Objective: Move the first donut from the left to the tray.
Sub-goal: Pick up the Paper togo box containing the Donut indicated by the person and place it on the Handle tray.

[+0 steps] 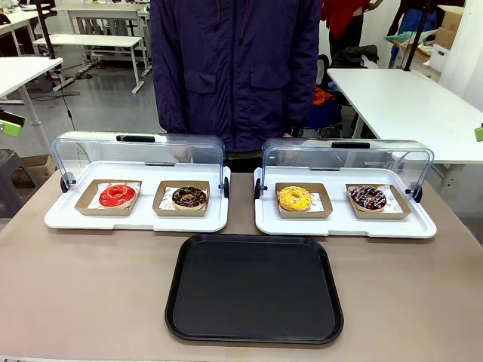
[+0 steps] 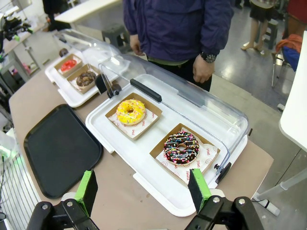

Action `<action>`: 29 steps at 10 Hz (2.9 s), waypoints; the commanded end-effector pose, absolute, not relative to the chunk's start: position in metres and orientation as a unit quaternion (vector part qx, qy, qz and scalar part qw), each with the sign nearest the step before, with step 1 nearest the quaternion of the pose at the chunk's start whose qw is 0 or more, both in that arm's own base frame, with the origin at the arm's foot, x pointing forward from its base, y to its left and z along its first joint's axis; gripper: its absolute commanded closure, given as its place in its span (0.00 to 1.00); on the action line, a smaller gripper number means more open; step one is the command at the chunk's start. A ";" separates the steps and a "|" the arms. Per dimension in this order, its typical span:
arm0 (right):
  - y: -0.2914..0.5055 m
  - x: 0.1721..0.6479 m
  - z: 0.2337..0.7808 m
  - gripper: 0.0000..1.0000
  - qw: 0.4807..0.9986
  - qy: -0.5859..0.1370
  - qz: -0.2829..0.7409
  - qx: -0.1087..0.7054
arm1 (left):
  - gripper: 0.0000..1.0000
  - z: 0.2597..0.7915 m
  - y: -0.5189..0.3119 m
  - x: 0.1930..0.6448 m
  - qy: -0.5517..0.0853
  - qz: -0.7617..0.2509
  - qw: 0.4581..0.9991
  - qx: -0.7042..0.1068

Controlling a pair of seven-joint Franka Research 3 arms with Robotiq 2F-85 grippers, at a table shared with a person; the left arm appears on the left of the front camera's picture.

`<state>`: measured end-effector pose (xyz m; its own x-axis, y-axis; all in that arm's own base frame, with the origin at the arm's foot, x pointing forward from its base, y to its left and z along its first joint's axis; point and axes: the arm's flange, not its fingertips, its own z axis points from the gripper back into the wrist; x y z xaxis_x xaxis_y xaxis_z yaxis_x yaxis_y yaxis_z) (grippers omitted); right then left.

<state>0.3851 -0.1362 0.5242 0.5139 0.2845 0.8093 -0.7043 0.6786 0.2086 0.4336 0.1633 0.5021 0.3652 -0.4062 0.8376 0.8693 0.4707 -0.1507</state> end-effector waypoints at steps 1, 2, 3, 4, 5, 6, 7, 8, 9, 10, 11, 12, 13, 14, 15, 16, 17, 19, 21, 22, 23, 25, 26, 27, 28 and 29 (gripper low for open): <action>-0.136 0.388 0.524 0.00 0.818 -0.405 0.306 0.271 | 0.00 0.503 0.163 0.434 -0.384 -0.416 0.765 -0.307; -0.136 0.388 0.524 0.00 0.818 -0.405 0.306 0.271 | 0.00 0.503 0.163 0.434 -0.384 -0.416 0.765 -0.307; -0.136 0.388 0.524 0.00 0.818 -0.405 0.306 0.271 | 0.00 0.503 0.163 0.434 -0.384 -0.416 0.765 -0.307; -0.136 0.388 0.524 0.00 0.818 -0.405 0.306 0.271 | 0.00 0.503 0.163 0.434 -0.384 -0.416 0.765 -0.307; -0.136 0.388 0.524 0.00 0.818 -0.405 0.306 0.271 | 0.00 0.503 0.163 0.434 -0.384 -0.416 0.765 -0.307; -0.136 0.388 0.524 0.00 0.818 -0.405 0.306 0.271 | 0.00 0.503 0.163 0.434 -0.384 -0.416 0.765 -0.307; -0.136 0.388 0.524 0.00 0.818 -0.405 0.306 0.271 | 0.00 0.503 0.163 0.434 -0.384 -0.416 0.765 -0.307; -0.136 0.388 0.524 0.00 0.818 -0.405 0.306 0.271 | 0.00 0.503 0.163 0.434 -0.384 -0.416 0.765 -0.307; -0.136 0.388 0.524 0.00 0.818 -0.405 0.306 0.271 | 0.00 0.503 0.163 0.434 -0.384 -0.416 0.765 -0.307; -0.136 0.388 0.524 0.00 0.818 -0.405 0.306 0.271 | 0.00 0.503 0.163 0.434 -0.384 -0.416 0.765 -0.307; -0.136 0.388 0.524 0.00 0.818 -0.405 0.306 0.271 | 0.00 0.503 0.163 0.434 -0.384 -0.416 0.765 -0.307; -0.136 0.388 0.524 0.00 0.818 -0.405 0.306 0.271 | 0.00 0.503 0.163 0.434 -0.384 -0.416 0.765 -0.307; -0.136 0.388 0.524 0.00 0.818 -0.405 0.306 0.271 | 0.00 0.503 0.163 0.434 -0.384 -0.416 0.765 -0.307; -0.136 0.388 0.524 0.00 0.818 -0.405 0.306 0.271 | 0.00 0.503 0.163 0.434 -0.384 -0.416 0.765 -0.307; -0.136 0.388 0.524 0.00 0.818 -0.405 0.306 0.271 | 0.00 0.503 0.163 0.434 -0.384 -0.416 0.765 -0.307; -0.136 0.388 0.524 0.00 0.818 -0.405 0.306 0.271 | 0.00 0.503 0.163 0.434 -0.384 -0.416 0.765 -0.307; -0.136 0.388 0.524 0.00 0.818 -0.405 0.306 0.271 | 0.00 0.503 0.163 0.434 -0.384 -0.416 0.765 -0.307; -0.136 0.388 0.524 0.00 0.818 -0.405 0.306 0.271 | 0.00 0.503 0.163 0.434 -0.384 -0.416 0.765 -0.307; -0.136 0.388 0.524 0.00 0.818 -0.405 0.306 0.271 | 0.00 0.503 0.163 0.434 -0.384 -0.416 0.765 -0.307; -0.136 0.388 0.524 0.00 0.818 -0.405 0.306 0.271 | 0.00 0.503 0.163 0.434 -0.384 -0.416 0.765 -0.307; -0.136 0.388 0.524 0.00 0.818 -0.405 0.306 0.271 | 0.00 0.503 0.163 0.434 -0.384 -0.416 0.765 -0.307; -0.136 0.388 0.524 0.00 0.818 -0.405 0.306 0.271 | 0.00 0.503 0.163 0.434 -0.384 -0.416 0.765 -0.307; -0.136 0.388 0.524 0.00 0.818 -0.405 0.306 0.271 | 0.00 0.503 0.163 0.434 -0.384 -0.416 0.765 -0.307; -0.136 0.388 0.524 0.00 0.818 -0.405 0.306 0.271 | 0.00 0.503 0.163 0.434 -0.384 -0.416 0.765 -0.307; -0.136 0.388 0.524 0.00 0.818 -0.405 0.306 0.271 | 0.00 0.503 0.163 0.434 -0.384 -0.416 0.765 -0.307; -0.136 0.388 0.524 0.00 0.818 -0.405 0.306 0.271 | 0.00 0.503 0.163 0.434 -0.384 -0.416 0.765 -0.307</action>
<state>0.3850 -0.1362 0.5242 0.5136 0.2849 0.8094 -0.7045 0.6784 0.2083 0.4336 0.1633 0.5021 0.3652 -0.4062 0.8376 0.8693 0.4707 -0.1507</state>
